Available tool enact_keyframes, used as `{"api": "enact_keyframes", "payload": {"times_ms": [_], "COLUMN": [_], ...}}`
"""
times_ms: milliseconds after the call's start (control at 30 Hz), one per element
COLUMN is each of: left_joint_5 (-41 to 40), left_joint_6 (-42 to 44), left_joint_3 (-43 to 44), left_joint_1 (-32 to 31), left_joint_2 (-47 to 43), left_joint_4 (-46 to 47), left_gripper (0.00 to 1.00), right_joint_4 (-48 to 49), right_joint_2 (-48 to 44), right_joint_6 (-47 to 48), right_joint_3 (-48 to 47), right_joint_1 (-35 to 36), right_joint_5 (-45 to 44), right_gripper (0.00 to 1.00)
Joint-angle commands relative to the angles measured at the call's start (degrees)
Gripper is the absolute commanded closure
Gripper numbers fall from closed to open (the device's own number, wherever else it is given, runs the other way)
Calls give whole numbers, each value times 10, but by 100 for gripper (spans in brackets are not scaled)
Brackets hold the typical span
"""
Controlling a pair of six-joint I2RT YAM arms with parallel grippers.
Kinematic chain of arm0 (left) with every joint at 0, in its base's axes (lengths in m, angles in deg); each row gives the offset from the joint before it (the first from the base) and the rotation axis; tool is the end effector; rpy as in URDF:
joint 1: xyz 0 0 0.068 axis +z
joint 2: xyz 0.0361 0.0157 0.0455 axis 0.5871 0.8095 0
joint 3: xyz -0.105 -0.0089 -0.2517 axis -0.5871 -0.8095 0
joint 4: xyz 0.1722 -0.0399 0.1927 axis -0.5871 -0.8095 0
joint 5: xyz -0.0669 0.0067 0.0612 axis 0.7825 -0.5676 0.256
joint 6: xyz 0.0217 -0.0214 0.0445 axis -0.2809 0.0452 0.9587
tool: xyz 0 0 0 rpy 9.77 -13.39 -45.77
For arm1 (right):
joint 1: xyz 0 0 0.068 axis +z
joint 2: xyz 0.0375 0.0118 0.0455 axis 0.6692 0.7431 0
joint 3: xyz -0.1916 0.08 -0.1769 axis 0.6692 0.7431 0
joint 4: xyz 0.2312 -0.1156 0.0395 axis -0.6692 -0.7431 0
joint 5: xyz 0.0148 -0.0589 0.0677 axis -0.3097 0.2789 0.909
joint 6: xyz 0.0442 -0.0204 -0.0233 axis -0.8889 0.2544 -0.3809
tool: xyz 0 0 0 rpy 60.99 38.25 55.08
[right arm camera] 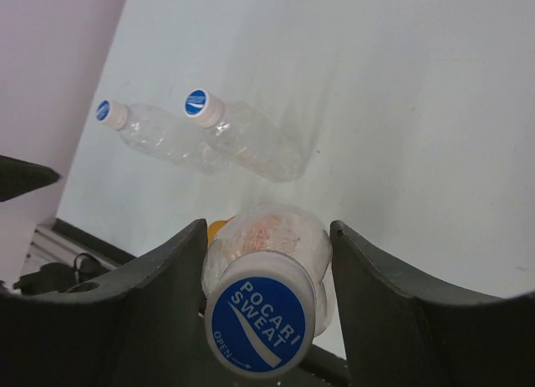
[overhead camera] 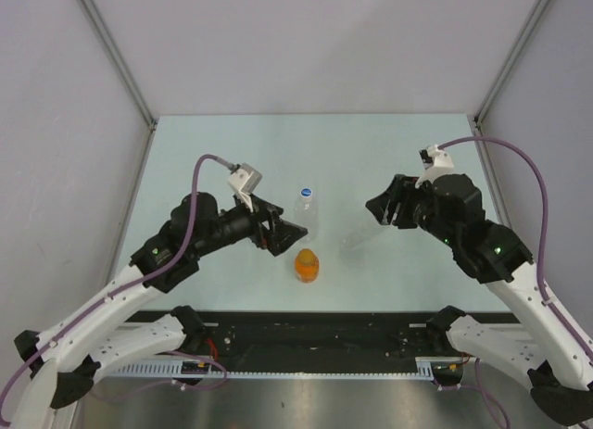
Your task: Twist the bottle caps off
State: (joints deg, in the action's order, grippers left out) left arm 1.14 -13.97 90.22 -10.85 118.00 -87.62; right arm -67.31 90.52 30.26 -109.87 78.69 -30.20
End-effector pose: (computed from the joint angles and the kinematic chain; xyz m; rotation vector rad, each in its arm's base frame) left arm 0.1169 -0.1323 0.3766 0.4880 1.8039 -1.0065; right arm 0.1365 0.0969 0.3875 -0.0765 2.0285 0.6227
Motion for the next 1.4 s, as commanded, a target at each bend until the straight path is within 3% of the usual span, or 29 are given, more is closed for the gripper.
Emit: {"api": "enact_keyframes", "payload": {"times_ms": [0, 300, 500, 1067, 1367], "left_joint_5": [98, 229, 280, 340, 366], "left_joint_6": [69, 135, 168, 129, 130], "left_joint_3": [40, 117, 175, 195, 240], "left_joint_1": [-18, -21, -30, -73, -87], "left_joint_2": [22, 98, 173, 251, 305], "left_joint_4": [75, 123, 81, 130, 96], "left_gripper": [0, 0, 0, 0, 0], "right_joint_4": [-61, -86, -81, -65, -61], "right_joint_2": [1, 18, 27, 39, 47], "right_joint_6": [-8, -40, -61, -76, -71], "right_joint_3": [-68, -115, -124, -145, -145], "right_joint_1": [-41, -86, -100, -101, -98], "right_joint_5": [129, 297, 374, 398, 401], "right_gripper": [62, 61, 61, 62, 62]}}
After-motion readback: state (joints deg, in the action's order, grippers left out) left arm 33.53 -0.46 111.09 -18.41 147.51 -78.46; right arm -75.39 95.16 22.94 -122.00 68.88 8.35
